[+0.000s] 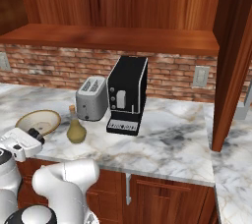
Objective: Retrieve the bottle and the shaker from the cabinet and place them next to the mixing bowl on the counter. Then add garlic from the fridge to the mixing bowl.
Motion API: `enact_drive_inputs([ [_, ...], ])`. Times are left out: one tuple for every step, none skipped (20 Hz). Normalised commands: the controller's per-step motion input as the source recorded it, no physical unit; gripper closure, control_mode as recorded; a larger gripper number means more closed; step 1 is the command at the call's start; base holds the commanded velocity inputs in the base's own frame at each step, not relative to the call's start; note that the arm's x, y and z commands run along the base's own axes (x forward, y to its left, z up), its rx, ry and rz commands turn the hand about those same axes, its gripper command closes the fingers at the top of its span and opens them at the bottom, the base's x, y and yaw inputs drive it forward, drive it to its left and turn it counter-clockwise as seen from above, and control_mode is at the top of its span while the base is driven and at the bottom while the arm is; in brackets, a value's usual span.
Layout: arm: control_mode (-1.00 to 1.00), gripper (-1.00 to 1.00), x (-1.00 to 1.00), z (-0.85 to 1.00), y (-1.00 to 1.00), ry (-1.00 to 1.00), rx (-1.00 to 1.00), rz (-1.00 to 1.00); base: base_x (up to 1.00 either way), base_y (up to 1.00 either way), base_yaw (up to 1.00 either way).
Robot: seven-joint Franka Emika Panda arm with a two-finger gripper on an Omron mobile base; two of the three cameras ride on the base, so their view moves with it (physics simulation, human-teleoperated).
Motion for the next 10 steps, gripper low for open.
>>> enact_drive_inputs([
  [-1.00,1.00,0.08,-0.05,-0.06,0.05,0.02,0.00,0.00,0.00,0.00],
  [-1.00,1.00,0.14,-0.02,-0.08,0.00,0.02,0.00,0.00,0.00,0.00],
  [-1.00,1.00,0.11,-0.01,-0.09,0.00,0.02,0.00,0.00,0.00,0.00],
  [-1.00,1.00,0.14,-0.06,-0.14,-0.01,0.01,0.00,0.00,0.00,0.00],
  [-1.00,1.00,0.05,-0.11,-0.16,-0.01,0.01,0.00,0.00,0.00,0.00],
  [-1.00,1.00,0.00,-0.09,-0.19,0.00,0.02,0.00,0.00,0.00,0.00],
  [-1.00,1.00,0.01,-0.08,-0.19,0.00,0.02,0.00,0.00,0.00,0.00],
  [-1.00,1.00,0.01,-0.08,-0.23,0.00,0.03,0.00,0.00,0.00,0.00],
  [-1.00,1.00,0.01,-0.09,-0.26,0.00,0.03,0.00,0.00,0.00,0.00],
  [-1.00,1.00,0.04,-0.12,-0.29,0.00,0.03,0.00,0.00,0.00,0.00],
])
